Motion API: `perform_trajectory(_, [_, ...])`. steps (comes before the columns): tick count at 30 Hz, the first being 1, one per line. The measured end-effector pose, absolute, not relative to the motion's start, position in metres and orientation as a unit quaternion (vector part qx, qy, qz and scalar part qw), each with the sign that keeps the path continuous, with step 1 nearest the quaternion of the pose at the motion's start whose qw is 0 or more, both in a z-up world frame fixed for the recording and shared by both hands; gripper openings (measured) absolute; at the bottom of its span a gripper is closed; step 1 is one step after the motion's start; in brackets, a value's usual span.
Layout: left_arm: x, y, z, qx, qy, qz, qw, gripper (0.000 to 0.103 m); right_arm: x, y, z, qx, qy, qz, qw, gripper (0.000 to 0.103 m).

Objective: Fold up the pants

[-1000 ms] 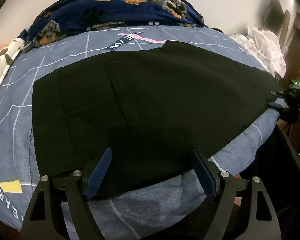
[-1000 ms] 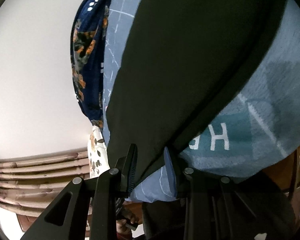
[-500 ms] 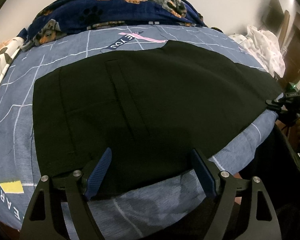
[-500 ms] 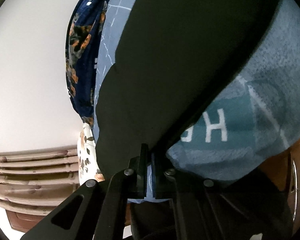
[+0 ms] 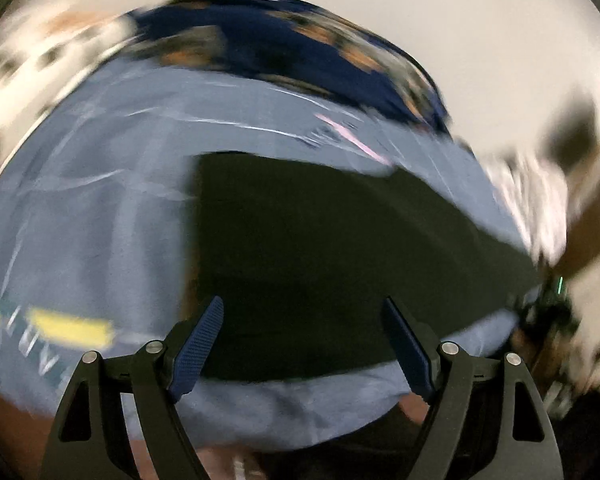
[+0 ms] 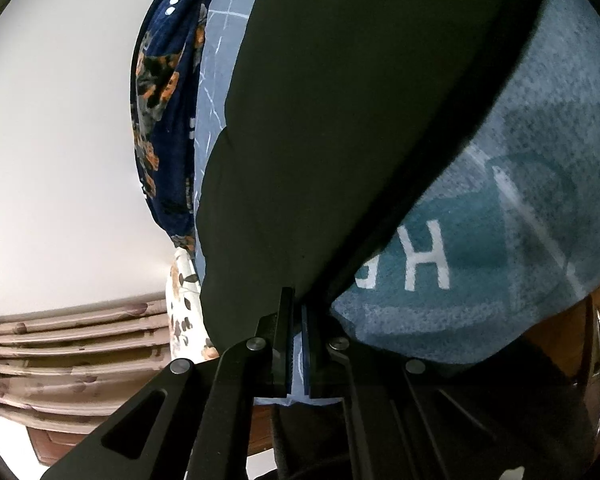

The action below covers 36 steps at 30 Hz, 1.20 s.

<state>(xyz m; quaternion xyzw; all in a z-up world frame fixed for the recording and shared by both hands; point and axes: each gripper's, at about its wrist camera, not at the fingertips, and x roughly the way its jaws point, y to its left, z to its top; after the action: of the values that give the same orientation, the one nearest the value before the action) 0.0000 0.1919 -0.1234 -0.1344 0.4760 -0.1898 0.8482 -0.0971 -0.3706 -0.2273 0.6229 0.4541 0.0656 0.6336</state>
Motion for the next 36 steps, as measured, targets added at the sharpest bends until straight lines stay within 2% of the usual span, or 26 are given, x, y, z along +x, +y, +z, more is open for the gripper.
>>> perform_trajectory(2, [-0.004, 0.22, -0.128, -0.173, 0.497, -0.163, 0.834, 0.078, -0.097, -0.37, -0.228, 0.626, 0.453, 0.066, 0.631, 0.002])
perform_trajectory(4, [-0.01, 0.233, -0.134, -0.177, 0.515, -0.156, 0.824, 0.071, -0.097, -0.37, -0.229, 0.629, 0.452, 0.066, 0.628, 0.001])
perform_trajectory(14, [-0.002, 0.212, -0.158, -0.214, 0.561, -0.187, 0.778, 0.071, -0.098, -0.37, -0.231, 0.637, 0.449, 0.065, 0.623, 0.001])
perform_trajectory(15, [0.001, 0.211, -0.16, -0.212, 0.56, -0.18, 0.78, 0.064, -0.098, -0.37, -0.231, 0.637, 0.449, 0.065, 0.624, 0.001])
perform_trajectory(16, [0.003, 0.209, -0.159, -0.203, 0.557, -0.171, 0.787, 0.045, -0.098, -0.37, -0.231, 0.637, 0.449, 0.065, 0.624, 0.001])
perform_trajectory(17, [0.005, 0.208, -0.157, -0.187, 0.556, -0.156, 0.794, 0.038, -0.098, -0.37, -0.231, 0.637, 0.449, 0.065, 0.624, 0.001])
perform_trajectory(18, [0.007, 0.207, -0.155, -0.177, 0.555, -0.151, 0.798, 0.036, -0.098, -0.37, -0.231, 0.637, 0.449, 0.065, 0.624, 0.001])
perform_trajectory(19, [0.007, 0.205, -0.151, -0.167, 0.55, -0.145, 0.806, 0.03, -0.098, -0.37, -0.231, 0.637, 0.449, 0.065, 0.623, 0.001])
perform_trajectory(23, [0.007, 0.196, -0.131, -0.124, 0.519, -0.126, 0.836, 0.022, -0.097, -0.37, -0.23, 0.635, 0.448, 0.067, 0.626, 0.001])
perform_trajectory(24, [0.009, 0.196, -0.126, -0.119, 0.51, -0.121, 0.843, 0.015, -0.097, -0.369, -0.23, 0.634, 0.447, 0.067, 0.627, 0.001])
perform_trajectory(26, [0.011, 0.199, -0.122, -0.124, 0.502, -0.117, 0.848, 0.015, -0.097, -0.369, -0.231, 0.637, 0.446, 0.069, 0.625, 0.001])
perform_trajectory(30, [0.013, 0.202, -0.151, -0.116, 0.54, -0.096, 0.828, 0.015, -0.098, -0.369, -0.233, 0.639, 0.445, 0.07, 0.624, 0.001])
perform_trajectory(36, [0.011, 0.194, -0.15, -0.082, 0.532, -0.083, 0.839, 0.015, -0.098, -0.369, -0.234, 0.641, 0.444, 0.07, 0.622, 0.001])
